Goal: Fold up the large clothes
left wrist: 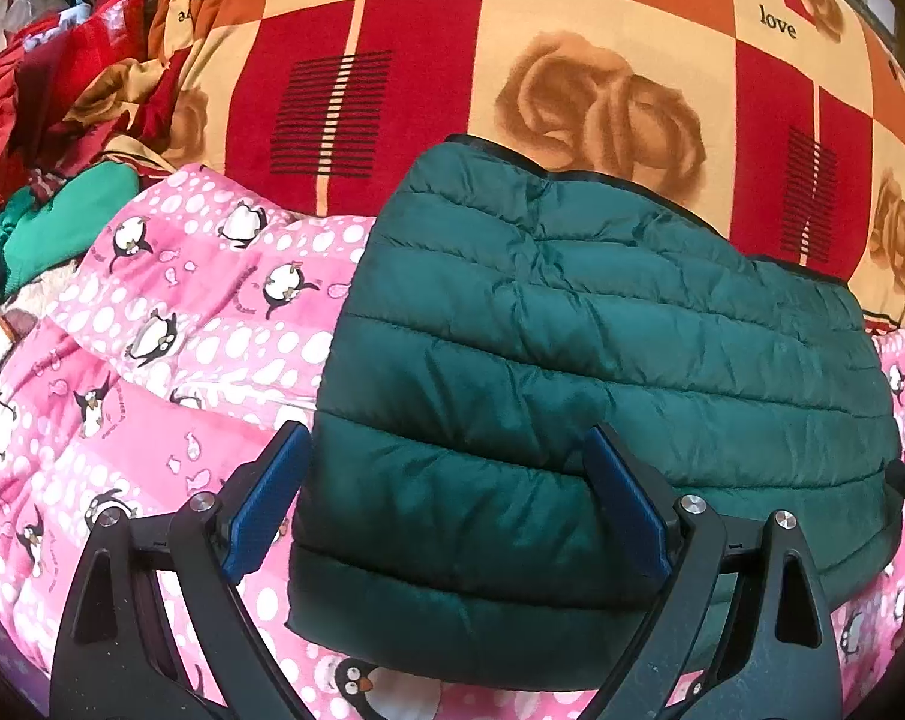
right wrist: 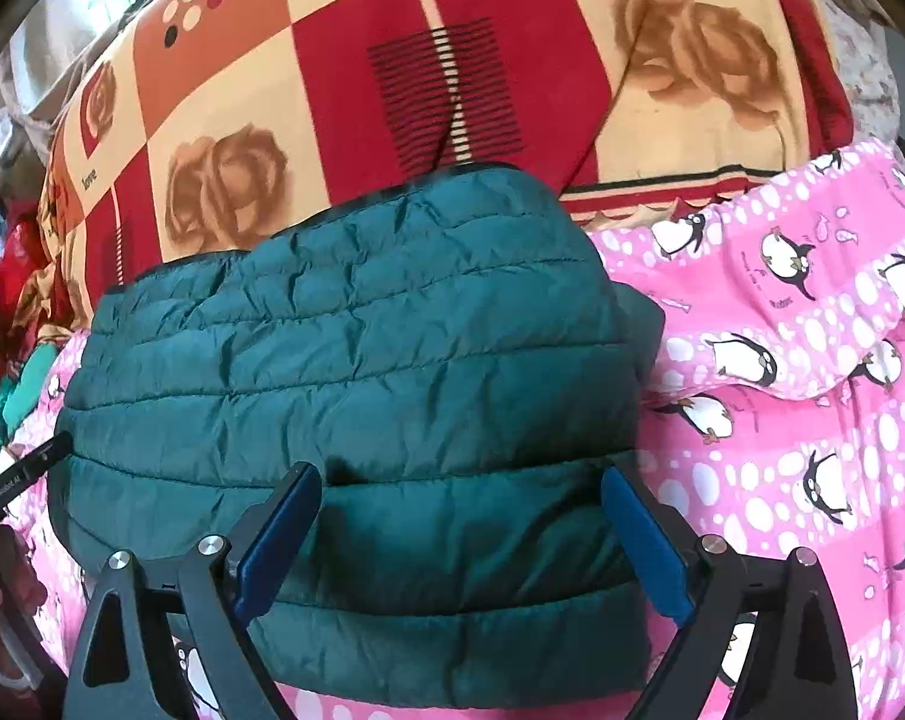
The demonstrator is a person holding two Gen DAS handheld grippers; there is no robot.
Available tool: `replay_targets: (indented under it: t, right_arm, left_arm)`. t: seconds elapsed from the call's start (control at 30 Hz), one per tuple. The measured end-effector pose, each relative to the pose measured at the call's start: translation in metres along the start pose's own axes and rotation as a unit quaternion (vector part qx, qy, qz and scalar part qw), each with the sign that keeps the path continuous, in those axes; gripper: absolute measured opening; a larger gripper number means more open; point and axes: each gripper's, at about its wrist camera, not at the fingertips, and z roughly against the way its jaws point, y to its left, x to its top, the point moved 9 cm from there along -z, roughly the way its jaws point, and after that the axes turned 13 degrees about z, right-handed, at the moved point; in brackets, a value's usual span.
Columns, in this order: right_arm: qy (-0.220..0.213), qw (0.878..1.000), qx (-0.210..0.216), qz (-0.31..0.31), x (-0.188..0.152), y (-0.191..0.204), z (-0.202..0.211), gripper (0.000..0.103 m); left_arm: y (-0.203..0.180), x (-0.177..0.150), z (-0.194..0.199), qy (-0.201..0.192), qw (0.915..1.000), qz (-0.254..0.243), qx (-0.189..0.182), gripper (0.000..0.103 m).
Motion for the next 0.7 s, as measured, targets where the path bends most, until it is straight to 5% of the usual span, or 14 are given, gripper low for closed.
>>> replay_targets:
  t: [0.7]
  right_arm:
    - [0.003,0.999,0.016,-0.052,0.01,-0.047,-0.026,0.103]
  left_arm:
    - [0.004,0.012,-0.028,0.034,0.998,0.023,-0.049,0.097]
